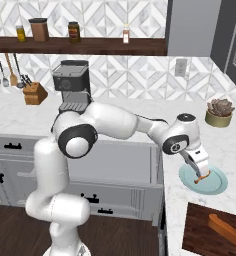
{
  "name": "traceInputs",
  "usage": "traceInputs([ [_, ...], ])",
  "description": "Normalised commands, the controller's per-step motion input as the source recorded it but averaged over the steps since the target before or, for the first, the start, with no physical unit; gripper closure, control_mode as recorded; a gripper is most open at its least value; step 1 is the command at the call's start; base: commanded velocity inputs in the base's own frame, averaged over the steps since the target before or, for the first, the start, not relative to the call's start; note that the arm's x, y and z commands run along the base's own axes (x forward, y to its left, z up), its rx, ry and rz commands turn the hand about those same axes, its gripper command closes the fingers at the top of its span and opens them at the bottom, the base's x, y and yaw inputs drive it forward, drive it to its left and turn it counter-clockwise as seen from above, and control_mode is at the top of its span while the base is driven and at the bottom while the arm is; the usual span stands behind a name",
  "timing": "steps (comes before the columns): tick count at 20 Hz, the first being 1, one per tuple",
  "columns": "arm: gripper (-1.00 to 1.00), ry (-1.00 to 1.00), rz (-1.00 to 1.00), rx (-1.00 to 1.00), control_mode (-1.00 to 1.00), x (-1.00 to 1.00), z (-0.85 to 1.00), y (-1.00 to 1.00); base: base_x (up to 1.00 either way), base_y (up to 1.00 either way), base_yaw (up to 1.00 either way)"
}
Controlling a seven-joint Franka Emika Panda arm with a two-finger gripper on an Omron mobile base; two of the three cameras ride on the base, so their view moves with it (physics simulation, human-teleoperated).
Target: Pick up the knife from the drawer and place it on the cutting board. Then place the meat from the plate to the cutting board.
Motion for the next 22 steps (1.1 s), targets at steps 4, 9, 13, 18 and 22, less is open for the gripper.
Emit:
traceInputs([
  [4, -1.0, 0.03, 0.19, 0.06, -1.0, 0.22, -0.27, -0.24, 0.0, 0.0, 0.0],
  [9, -1.0, 0.01, 0.14, 0.06, -1.0, 0.26, -0.17, -0.11, 0.0, 0.0, 0.0],
  [13, -1.0, 0.01, 0.12, 0.02, -1.0, 0.35, -0.26, -0.01, 0.0, 0.0, 0.0],
  [18, -1.0, 0.0, 0.08, 0.0, -1.0, 0.12, -0.27, -0.19, 0.0, 0.0, 0.0],
  [22, -1.0, 0.0, 0.07, 0.0, -1.0, 0.07, -0.23, -0.21, 0.0, 0.0, 0.0],
])
